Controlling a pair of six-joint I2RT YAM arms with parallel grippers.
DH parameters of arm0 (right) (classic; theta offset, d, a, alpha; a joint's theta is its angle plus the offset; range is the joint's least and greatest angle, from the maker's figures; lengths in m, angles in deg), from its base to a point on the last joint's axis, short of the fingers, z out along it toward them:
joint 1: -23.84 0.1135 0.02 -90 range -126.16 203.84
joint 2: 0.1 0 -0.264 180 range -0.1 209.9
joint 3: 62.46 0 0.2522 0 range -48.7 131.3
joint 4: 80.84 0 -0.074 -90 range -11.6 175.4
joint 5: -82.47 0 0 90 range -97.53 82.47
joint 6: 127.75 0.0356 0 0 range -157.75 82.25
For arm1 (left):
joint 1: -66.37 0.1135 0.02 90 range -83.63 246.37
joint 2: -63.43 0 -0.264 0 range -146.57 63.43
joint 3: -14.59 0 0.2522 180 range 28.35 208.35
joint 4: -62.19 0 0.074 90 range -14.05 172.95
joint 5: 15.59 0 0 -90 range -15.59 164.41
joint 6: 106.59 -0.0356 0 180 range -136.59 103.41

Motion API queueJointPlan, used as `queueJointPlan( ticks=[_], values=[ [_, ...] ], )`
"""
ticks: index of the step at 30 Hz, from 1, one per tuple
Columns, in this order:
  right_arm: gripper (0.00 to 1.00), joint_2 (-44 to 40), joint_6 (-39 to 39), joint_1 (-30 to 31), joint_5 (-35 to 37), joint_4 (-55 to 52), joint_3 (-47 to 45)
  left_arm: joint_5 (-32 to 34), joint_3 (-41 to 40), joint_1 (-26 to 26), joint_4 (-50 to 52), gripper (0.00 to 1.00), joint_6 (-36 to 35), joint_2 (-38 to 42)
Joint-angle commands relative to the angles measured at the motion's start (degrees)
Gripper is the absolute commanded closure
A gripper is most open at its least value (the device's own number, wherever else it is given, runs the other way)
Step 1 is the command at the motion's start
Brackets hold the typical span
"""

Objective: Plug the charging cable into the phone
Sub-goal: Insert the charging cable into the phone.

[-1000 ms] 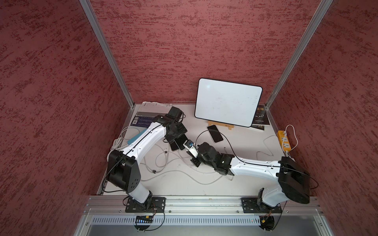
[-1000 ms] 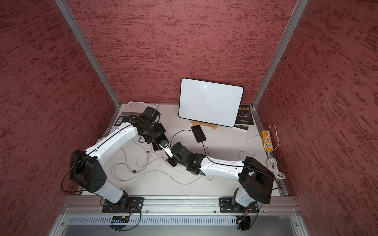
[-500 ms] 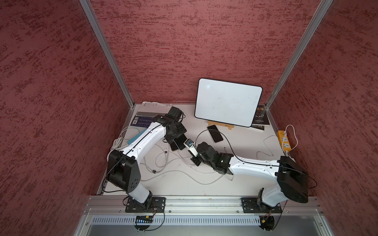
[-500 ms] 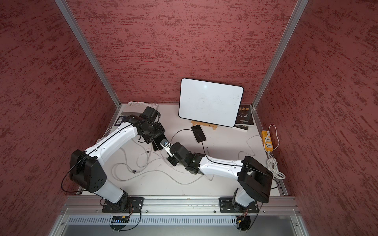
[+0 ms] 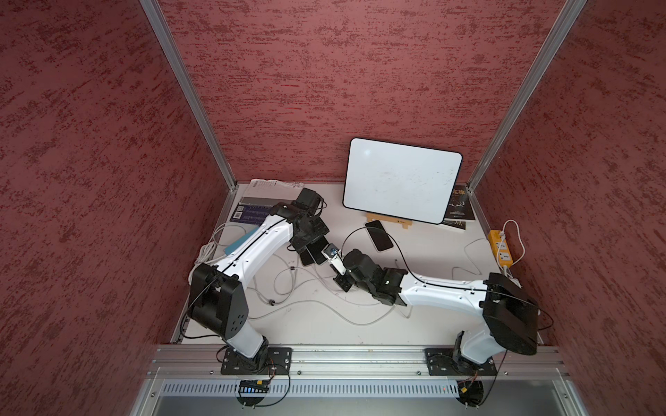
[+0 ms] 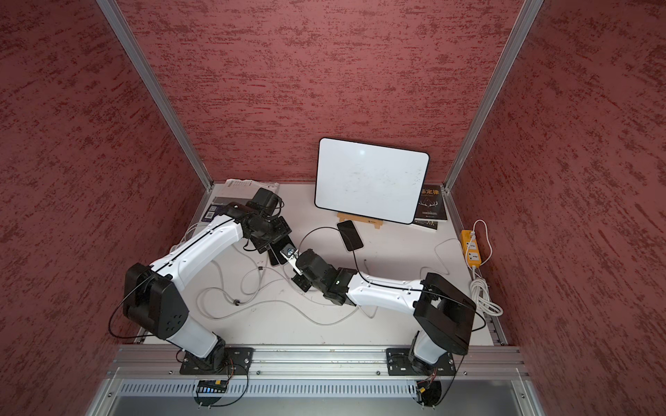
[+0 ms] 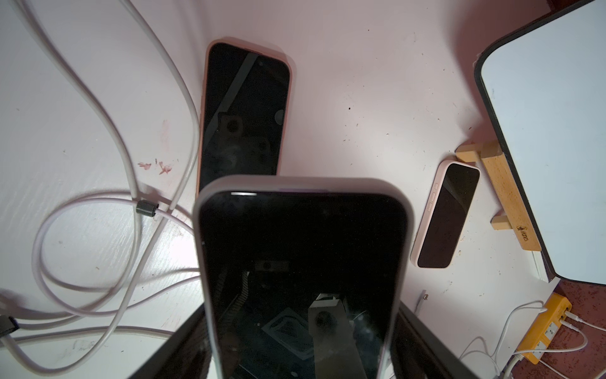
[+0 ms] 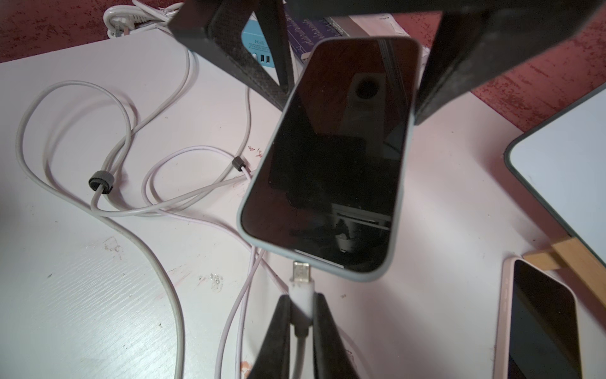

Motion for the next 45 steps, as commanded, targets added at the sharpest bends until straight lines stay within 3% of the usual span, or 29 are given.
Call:
queueJointPlan(
  ticks=[1,30,45],
  values=[
    [1.0,0.91,0.72,-0.18,1.66,-0.71,2.27,-0.03,1.57,-0.23,-1.33,1.0,0.17,-0.23],
    [1.0,3.02,1.33,-0.26,5.34,-3.13,6.06,1.99,1.38,-1.72,-1.04,1.0,0.19,-2.41],
    [1.0,6.67,7.53,-0.26,8.86,-8.88,12.78,3.35,1.23,-3.56,-2.03,1.0,2.19,-4.18]
  ],
)
